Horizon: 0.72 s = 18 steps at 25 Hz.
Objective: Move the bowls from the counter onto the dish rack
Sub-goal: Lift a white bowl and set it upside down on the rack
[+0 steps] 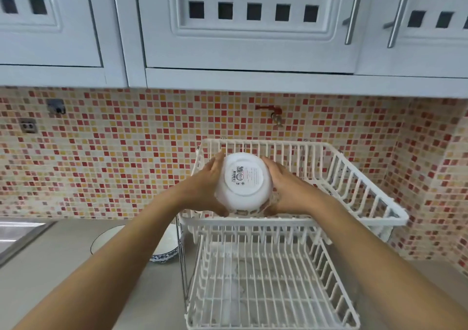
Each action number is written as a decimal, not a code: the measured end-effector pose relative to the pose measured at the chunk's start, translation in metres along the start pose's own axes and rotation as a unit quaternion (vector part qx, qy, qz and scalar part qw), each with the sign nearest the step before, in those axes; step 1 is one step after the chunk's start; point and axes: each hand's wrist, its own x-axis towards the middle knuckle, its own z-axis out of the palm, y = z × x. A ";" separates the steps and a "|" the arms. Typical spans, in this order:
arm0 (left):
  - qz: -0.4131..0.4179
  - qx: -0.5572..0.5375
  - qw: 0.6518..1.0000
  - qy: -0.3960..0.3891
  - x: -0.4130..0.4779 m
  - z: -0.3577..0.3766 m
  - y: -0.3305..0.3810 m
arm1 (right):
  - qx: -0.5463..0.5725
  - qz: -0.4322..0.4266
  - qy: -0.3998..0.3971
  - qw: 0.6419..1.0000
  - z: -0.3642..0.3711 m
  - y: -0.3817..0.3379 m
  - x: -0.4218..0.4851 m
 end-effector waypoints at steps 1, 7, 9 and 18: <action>0.000 -0.003 1.000 -0.001 -0.003 -0.004 0.000 | -0.012 0.012 -0.017 1.000 -0.002 -0.001 -0.003; -0.009 -0.010 0.998 0.062 -0.036 -0.036 -0.016 | -0.025 0.020 0.014 0.999 -0.018 -0.053 -0.015; -0.012 -0.009 0.997 0.078 -0.056 -0.044 -0.027 | -0.015 -0.013 0.044 0.999 -0.013 -0.085 -0.016; -0.139 -0.005 0.988 0.059 -0.177 -0.034 -0.146 | 0.038 -0.078 0.019 0.996 0.112 -0.232 0.008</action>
